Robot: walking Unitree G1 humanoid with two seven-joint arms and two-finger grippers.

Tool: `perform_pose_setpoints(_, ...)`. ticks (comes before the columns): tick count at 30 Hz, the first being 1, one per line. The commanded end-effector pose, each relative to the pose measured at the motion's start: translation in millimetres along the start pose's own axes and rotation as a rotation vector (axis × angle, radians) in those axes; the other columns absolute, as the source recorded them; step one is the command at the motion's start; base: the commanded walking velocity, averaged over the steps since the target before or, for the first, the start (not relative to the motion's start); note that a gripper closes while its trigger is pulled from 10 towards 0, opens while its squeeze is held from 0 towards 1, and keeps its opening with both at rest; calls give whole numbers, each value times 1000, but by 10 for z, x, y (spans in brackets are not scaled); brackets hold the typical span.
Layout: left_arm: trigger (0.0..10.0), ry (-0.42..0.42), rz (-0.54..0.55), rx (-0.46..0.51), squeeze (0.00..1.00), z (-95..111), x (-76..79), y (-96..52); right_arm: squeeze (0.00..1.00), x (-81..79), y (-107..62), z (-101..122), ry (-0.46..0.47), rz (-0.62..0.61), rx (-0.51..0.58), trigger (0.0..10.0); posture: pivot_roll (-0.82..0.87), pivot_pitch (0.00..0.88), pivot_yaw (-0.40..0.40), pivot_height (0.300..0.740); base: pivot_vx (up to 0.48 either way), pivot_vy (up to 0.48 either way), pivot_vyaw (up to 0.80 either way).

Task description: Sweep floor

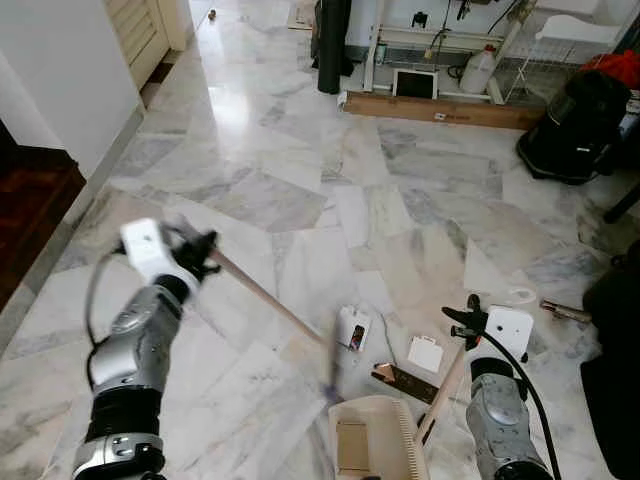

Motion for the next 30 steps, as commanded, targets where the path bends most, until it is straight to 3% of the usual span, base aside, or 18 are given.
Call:
perform_pose_setpoints(1,10000,28,-48,63,0,120,109,12,0,14,-31,-60,0,-2,-21,10000,126,145,-48,740,0,0,0)
perform_pose_setpoints(5,10000,167,-57,18,0,-26,51,-17,0,13,-29,-54,9,0,-17,10000,126,145,-50,740,0,0,0)
perform_pose_setpoints(8,10000,310,-54,-12,0,-129,9,-37,0,52,-7,-26,126,-38,-17,10000,127,145,-48,740,0,0,0)
perform_pose_setpoints(12,10000,321,-41,-29,0,-219,-7,-63,0,91,25,-21,278,-64,-35,10000,124,144,-47,740,0,0,0)
perform_pose_setpoints(18,10000,360,-61,-54,0,-326,8,-99,0,160,71,57,389,-91,-7,10000,116,142,-49,740,0,0,0)
perform_pose_setpoints(21,10000,355,-92,-73,0,-368,54,-109,0,185,82,72,401,-102,0,10000,121,140,-49,740,0,0,0)
perform_pose_setpoints(28,10000,314,-125,-89,0,-420,87,-85,0,177,121,140,586,-100,30,10000,123,128,-45,740,0,0,0)
perform_pose_setpoints(30,10000,310,-141,-94,0,-426,113,-78,0,169,125,143,602,-91,30,10000,124,123,-45,740,0,0,0)
Point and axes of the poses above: a point about 5 cm out from each wrist's last joint towards the gripper, its own y axis pointing out of the wrist towards the gripper, its own z axis along the axis of the wrist's last joint, x = y × z, the point moved 1 cm from there along y, pointing out of the wrist towards the gripper, and after that the axes turned 11 degrees about -y, right-handed, at the moved point
